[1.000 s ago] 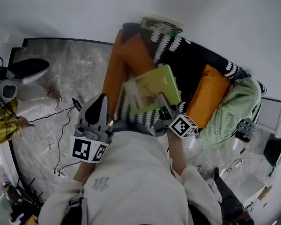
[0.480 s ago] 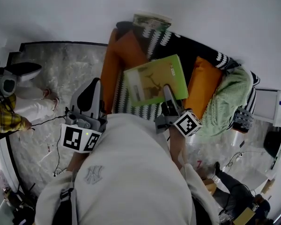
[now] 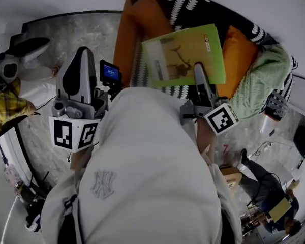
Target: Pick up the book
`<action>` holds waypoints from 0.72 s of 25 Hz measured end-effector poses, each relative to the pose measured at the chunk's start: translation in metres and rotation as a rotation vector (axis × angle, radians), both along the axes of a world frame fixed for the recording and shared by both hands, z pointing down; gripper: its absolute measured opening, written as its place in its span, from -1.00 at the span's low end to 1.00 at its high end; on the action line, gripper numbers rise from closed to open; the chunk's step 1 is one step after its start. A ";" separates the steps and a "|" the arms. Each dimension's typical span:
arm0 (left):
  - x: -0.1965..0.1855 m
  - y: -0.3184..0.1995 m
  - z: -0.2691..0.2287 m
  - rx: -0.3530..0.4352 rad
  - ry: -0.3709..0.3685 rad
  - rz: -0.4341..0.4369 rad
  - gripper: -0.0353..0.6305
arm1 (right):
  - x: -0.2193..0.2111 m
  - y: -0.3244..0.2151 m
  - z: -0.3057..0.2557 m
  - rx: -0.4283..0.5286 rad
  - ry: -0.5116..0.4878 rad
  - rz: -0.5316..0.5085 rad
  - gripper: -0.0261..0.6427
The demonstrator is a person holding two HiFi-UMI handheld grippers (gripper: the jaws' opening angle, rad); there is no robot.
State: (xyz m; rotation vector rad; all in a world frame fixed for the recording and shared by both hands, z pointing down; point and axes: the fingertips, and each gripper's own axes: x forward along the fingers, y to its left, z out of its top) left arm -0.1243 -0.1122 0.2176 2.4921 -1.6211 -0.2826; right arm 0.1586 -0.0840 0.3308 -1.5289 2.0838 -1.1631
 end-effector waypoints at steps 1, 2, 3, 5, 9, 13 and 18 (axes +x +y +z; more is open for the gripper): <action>-0.001 -0.001 0.000 -0.002 -0.002 -0.006 -0.86 | 0.000 0.001 0.001 -0.006 -0.021 0.004 -0.48; -0.001 -0.002 0.000 -0.004 -0.003 -0.008 -0.86 | -0.001 0.001 0.002 -0.012 -0.032 0.004 -0.48; 0.001 -0.003 0.000 -0.007 -0.004 -0.008 -0.86 | -0.002 0.001 0.002 -0.016 -0.029 0.000 -0.48; 0.006 -0.003 0.000 -0.015 0.000 -0.004 -0.86 | -0.003 -0.001 0.001 -0.021 -0.003 -0.017 -0.48; 0.015 -0.002 0.003 -0.033 0.009 0.012 -0.86 | -0.005 0.002 0.002 -0.034 -0.017 -0.040 -0.48; 0.019 -0.003 0.006 -0.035 0.011 0.016 -0.86 | -0.004 0.002 0.003 -0.037 -0.018 -0.051 -0.48; 0.020 -0.004 0.006 -0.039 0.016 0.015 -0.86 | -0.006 0.003 0.005 -0.041 -0.027 -0.050 -0.48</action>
